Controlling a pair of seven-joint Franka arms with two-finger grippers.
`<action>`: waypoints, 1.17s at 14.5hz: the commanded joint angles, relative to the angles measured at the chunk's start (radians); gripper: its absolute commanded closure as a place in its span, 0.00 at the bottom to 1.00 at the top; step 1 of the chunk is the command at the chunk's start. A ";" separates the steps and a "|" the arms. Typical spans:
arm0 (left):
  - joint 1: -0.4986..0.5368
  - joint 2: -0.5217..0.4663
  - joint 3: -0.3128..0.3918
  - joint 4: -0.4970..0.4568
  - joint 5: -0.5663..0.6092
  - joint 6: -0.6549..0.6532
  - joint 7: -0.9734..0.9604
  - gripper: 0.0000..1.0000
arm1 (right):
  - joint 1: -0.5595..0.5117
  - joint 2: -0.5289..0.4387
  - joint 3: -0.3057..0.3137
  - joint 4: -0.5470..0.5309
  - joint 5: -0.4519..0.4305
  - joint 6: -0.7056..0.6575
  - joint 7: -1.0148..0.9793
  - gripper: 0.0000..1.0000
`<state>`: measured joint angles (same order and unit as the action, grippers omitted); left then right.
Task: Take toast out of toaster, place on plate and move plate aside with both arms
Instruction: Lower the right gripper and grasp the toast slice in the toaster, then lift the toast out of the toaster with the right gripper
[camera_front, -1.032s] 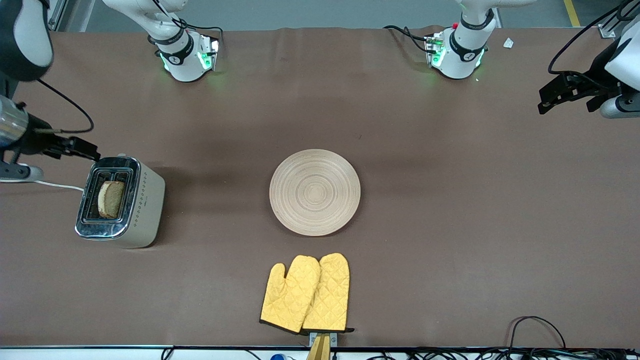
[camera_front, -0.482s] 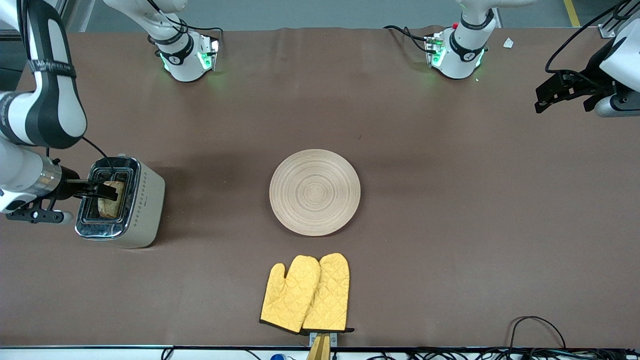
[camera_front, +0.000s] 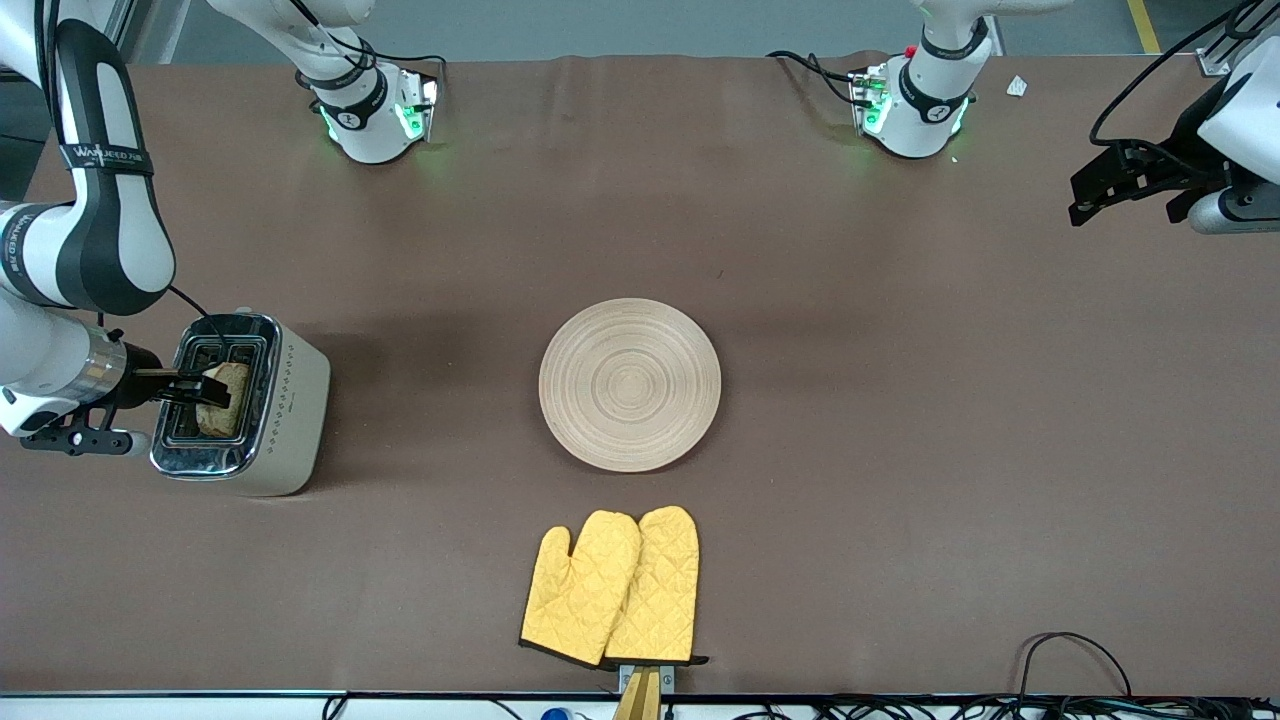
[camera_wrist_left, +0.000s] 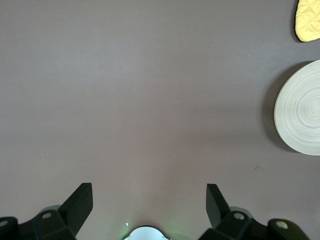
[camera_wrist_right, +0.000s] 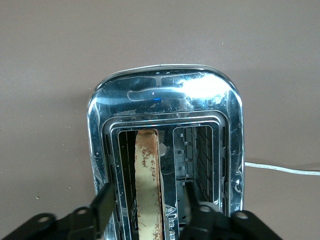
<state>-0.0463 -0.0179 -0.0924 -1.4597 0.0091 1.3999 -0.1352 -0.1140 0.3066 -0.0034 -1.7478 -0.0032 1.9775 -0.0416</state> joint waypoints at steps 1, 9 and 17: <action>0.000 0.010 -0.003 0.027 0.017 -0.021 0.019 0.00 | -0.021 0.006 0.010 0.002 0.019 -0.002 -0.012 0.90; -0.006 0.029 -0.003 0.041 0.012 -0.016 0.034 0.00 | -0.010 -0.027 0.023 0.170 0.023 -0.249 -0.004 1.00; 0.002 0.035 -0.003 0.048 0.012 -0.018 0.034 0.00 | 0.114 -0.066 0.034 0.361 0.146 -0.500 0.266 1.00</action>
<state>-0.0484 0.0036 -0.0921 -1.4434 0.0091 1.3996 -0.1168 -0.0606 0.2295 0.0319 -1.3847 0.1073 1.4765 0.1066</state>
